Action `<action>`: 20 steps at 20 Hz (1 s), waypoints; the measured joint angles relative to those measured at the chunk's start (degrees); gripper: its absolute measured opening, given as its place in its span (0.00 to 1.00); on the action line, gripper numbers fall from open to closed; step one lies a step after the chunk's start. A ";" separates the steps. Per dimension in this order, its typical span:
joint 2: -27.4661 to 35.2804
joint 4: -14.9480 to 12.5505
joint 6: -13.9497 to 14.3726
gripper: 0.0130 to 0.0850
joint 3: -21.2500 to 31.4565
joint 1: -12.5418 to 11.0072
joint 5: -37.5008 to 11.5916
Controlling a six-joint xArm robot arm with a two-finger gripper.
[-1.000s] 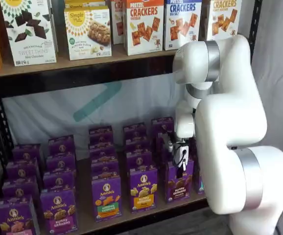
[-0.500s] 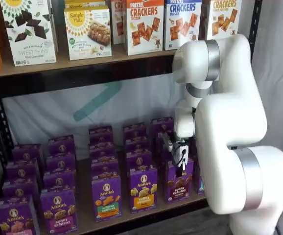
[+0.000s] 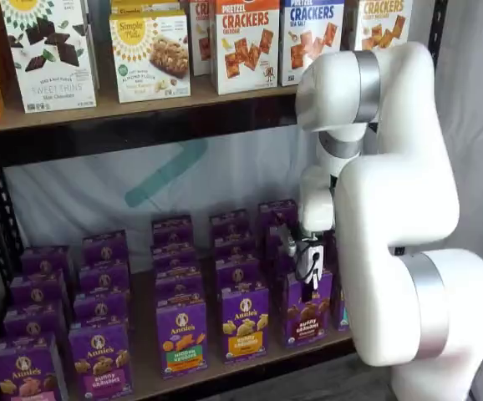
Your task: Pick up the purple box with a brown patch in the center, on the bottom shelf, the fifth box from the left
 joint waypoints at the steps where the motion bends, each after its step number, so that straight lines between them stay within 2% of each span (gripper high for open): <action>1: -1.01 0.01 0.03 0.22 1.14 0.05 0.36; 5: -5.30 0.38 -0.09 0.22 5.92 0.23 1.87; 9: -10.81 -1.96 2.25 0.22 13.24 0.40 0.93; 20: -26.00 0.66 0.97 0.22 31.01 1.66 -1.63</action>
